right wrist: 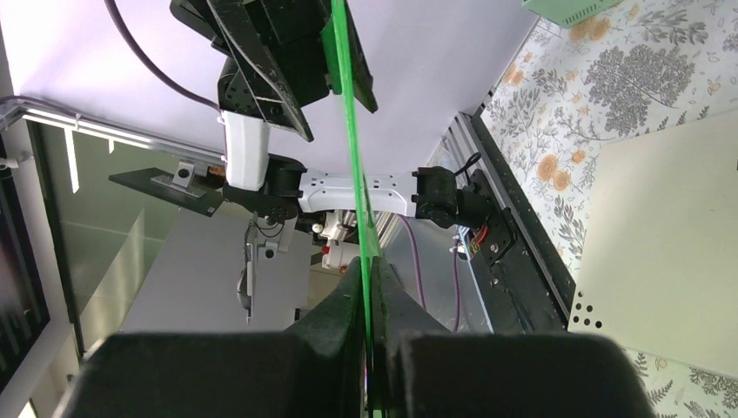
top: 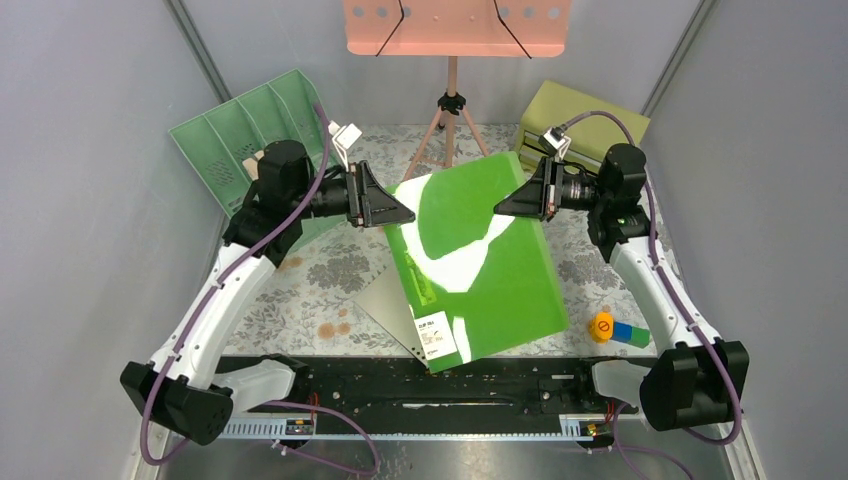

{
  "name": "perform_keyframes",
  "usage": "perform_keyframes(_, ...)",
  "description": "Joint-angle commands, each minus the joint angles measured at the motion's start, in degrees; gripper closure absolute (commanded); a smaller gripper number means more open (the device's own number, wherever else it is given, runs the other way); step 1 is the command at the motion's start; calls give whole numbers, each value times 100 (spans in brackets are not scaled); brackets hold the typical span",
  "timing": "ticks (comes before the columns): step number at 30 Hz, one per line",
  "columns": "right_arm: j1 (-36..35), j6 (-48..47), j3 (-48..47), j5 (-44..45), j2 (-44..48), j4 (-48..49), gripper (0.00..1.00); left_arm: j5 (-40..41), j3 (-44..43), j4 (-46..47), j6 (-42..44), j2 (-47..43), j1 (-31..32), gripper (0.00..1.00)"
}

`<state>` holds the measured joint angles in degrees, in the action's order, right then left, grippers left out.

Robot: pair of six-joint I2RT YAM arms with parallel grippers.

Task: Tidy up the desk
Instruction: Place the folder in the storage box.

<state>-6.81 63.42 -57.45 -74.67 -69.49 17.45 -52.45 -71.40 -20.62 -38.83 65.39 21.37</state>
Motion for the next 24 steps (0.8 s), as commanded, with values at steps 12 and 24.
perform_keyframes(12, -31, -706, -282, 120, 163, -849, 98, -81, 160, 932, -572, -615, -10, 100)
perform_keyframes(24, 129, -1575, -837, 667, -26, -2307, 24, 413, 53, 591, -486, -646, -10, 100)
